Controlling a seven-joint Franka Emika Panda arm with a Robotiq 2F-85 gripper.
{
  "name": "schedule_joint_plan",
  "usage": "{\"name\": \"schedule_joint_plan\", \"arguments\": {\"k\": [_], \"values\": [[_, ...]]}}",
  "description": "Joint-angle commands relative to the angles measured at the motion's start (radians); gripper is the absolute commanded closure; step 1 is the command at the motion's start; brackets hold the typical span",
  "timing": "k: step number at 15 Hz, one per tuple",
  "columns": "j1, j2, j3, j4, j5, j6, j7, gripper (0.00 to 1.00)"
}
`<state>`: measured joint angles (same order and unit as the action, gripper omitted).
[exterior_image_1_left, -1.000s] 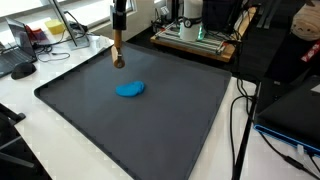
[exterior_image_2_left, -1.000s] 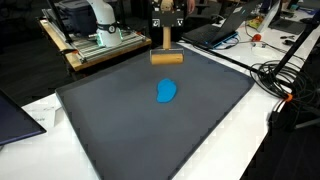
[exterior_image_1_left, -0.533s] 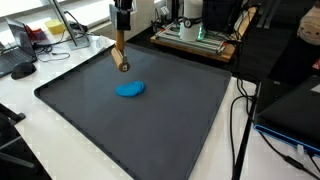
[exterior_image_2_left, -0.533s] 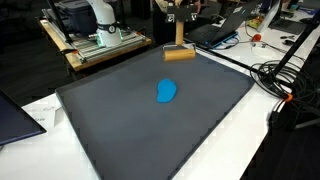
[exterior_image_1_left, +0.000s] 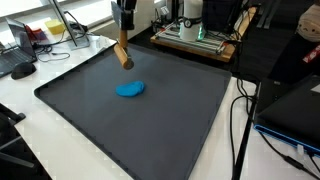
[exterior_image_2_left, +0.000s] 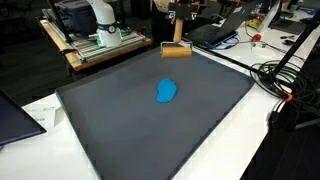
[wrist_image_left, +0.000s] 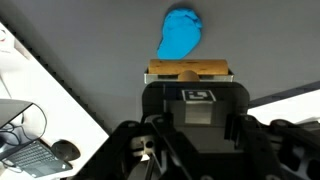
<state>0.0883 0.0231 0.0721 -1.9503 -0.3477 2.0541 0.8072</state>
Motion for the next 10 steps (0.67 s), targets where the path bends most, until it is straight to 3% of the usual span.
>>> {"name": "schedule_joint_plan", "arguments": {"k": [1,10], "values": [[0.034,0.115,0.027,0.198,-0.052,-0.173,-0.034,0.77],[0.156,0.463,-0.004,0.597,-0.169,-0.406,-0.152,0.77]]}}
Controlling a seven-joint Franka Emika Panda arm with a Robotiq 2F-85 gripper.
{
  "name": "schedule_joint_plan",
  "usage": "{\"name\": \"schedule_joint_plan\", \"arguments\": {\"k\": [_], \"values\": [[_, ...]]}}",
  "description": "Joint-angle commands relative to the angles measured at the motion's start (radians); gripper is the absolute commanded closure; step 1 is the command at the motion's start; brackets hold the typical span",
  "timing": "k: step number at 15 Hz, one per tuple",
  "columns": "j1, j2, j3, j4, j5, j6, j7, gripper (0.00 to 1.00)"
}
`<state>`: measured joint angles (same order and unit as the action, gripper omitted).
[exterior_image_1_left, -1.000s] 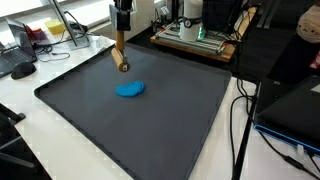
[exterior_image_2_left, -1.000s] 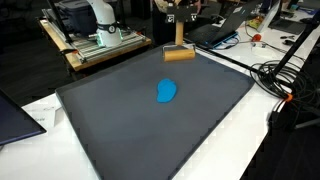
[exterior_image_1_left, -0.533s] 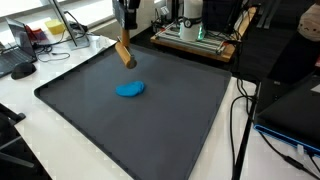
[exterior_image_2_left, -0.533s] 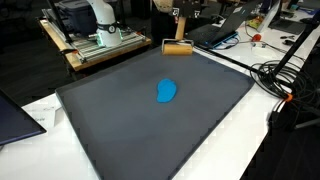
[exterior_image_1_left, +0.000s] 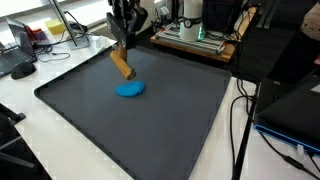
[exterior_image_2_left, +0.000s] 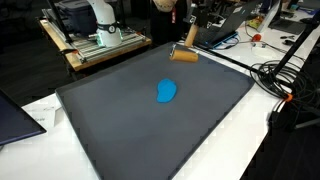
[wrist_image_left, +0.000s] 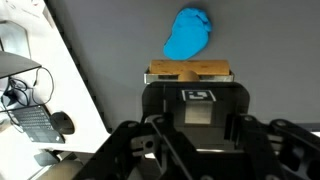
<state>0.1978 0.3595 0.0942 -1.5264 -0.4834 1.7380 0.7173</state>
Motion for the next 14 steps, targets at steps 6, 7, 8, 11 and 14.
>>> {"name": "schedule_joint_plan", "arguments": {"k": [6,7,8,11,14], "values": [[0.147,0.284,-0.084,0.315,-0.099,-0.129,-0.103,0.77],[0.149,0.287,-0.077,0.305,-0.083,-0.106,-0.125,0.77],[0.155,0.286,-0.080,0.300,-0.081,-0.085,-0.129,0.77],[0.163,0.288,-0.086,0.277,-0.053,-0.079,-0.100,0.52],[0.183,0.277,-0.090,0.250,-0.089,-0.081,-0.120,0.77]]}}
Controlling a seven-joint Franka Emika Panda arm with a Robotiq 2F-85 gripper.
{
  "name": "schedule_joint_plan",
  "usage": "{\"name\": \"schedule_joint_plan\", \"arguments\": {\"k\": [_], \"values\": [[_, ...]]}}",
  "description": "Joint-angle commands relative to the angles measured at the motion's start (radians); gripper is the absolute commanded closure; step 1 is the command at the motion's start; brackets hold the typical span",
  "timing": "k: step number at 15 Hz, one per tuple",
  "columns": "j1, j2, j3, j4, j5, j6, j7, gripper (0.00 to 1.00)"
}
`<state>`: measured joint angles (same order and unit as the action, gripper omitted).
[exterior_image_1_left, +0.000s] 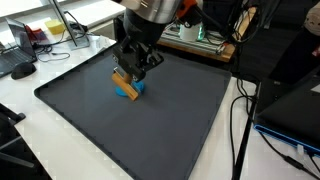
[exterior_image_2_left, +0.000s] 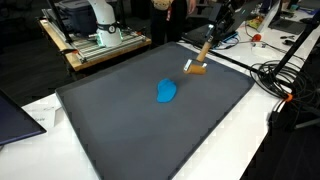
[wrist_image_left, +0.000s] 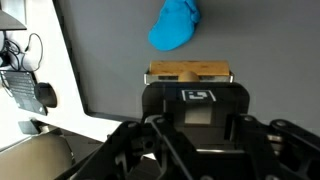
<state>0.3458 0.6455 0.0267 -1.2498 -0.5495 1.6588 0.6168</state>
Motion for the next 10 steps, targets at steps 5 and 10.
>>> {"name": "schedule_joint_plan", "arguments": {"k": [5,10], "values": [[0.091,0.031,-0.032,-0.078,-0.085,0.007,-0.014,0.77],[0.158,0.106,-0.034,-0.079,-0.244,-0.019,-0.033,0.77]]}}
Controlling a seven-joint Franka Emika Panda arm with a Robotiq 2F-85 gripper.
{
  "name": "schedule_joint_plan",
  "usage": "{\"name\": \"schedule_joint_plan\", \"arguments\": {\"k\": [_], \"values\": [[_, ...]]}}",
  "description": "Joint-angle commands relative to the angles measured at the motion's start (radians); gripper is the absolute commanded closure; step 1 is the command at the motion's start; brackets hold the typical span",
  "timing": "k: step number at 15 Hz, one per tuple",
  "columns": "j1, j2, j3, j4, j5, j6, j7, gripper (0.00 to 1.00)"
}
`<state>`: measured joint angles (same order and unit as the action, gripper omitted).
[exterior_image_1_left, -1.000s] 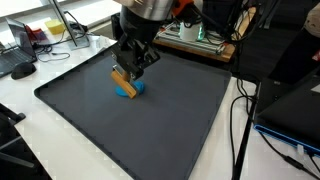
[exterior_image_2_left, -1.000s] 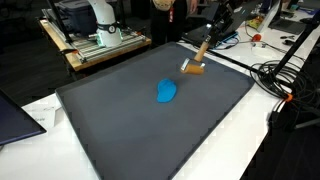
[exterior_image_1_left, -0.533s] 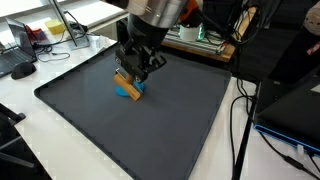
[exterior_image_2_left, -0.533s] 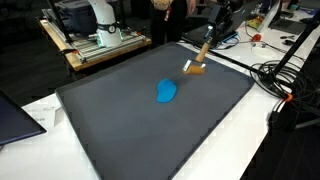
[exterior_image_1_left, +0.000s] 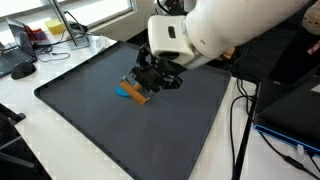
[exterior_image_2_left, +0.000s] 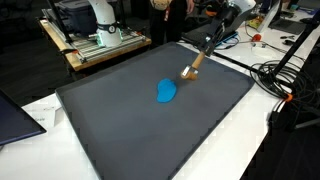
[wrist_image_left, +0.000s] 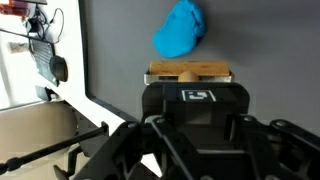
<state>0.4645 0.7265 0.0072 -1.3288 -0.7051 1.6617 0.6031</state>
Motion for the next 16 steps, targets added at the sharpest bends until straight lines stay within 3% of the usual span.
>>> {"name": "schedule_joint_plan", "arguments": {"k": [1,11,16], "values": [[0.046,0.037,-0.010,-0.003,-0.113,-0.019,-0.024,0.77],[0.066,0.108,0.028,-0.041,-0.256,0.012,-0.019,0.77],[0.018,-0.007,0.036,-0.154,-0.224,0.129,0.041,0.77]]}}
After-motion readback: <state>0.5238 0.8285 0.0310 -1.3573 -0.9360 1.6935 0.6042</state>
